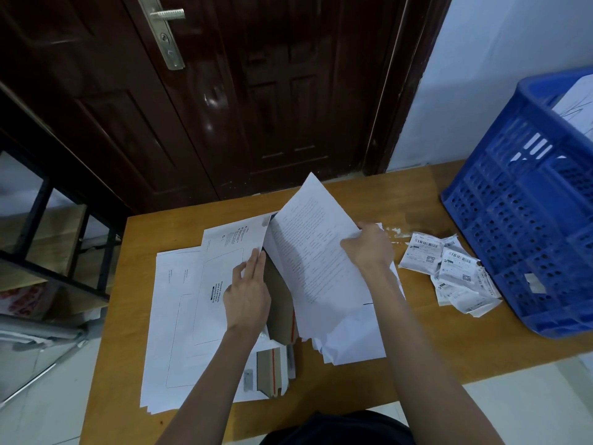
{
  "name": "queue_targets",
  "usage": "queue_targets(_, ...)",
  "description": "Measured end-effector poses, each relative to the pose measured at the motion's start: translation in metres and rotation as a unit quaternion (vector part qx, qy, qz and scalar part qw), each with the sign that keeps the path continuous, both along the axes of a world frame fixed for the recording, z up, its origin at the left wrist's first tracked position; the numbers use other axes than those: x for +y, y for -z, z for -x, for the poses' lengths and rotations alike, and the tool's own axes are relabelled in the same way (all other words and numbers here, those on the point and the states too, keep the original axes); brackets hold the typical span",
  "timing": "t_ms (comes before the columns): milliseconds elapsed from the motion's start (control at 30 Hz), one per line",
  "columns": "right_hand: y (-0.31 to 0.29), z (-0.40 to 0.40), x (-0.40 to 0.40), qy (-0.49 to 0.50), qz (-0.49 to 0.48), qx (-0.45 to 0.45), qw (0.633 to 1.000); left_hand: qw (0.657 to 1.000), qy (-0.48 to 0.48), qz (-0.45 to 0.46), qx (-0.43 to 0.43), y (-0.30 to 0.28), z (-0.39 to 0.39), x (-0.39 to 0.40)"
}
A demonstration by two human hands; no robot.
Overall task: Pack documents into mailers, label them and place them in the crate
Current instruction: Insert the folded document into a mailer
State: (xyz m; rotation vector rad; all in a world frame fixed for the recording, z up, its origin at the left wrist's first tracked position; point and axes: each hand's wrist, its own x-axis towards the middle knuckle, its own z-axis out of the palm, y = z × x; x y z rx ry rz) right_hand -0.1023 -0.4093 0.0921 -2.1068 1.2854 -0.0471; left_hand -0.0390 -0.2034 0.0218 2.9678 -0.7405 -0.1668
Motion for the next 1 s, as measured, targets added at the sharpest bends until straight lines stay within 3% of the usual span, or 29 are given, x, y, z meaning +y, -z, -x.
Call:
queue_targets(333, 0.0, -0.001, -0.012, 0.066, -0.155, -0.085, 0.982, 1.0, -0.002, 0.026, 0.01, -0.001, -0.001, 0.002)
queue_targets(600, 0.012, -0.002, 0.001, 0.02, -0.076, -0.067, 0.995, 1.0, -0.015, 0.008, 0.002, -0.006, -0.004, -0.001)
queue_targets(833, 0.021, -0.004, 0.006, -0.068, -0.116, -0.007, 0.991, 0.998, -0.031, 0.055, 0.032, -0.009, -0.006, -0.002)
queue_targets(1000, 0.022, -0.004, 0.006, -0.085, -0.093, -0.026, 0.992, 0.999, -0.022, 0.016, 0.021, -0.01, -0.004, 0.0)
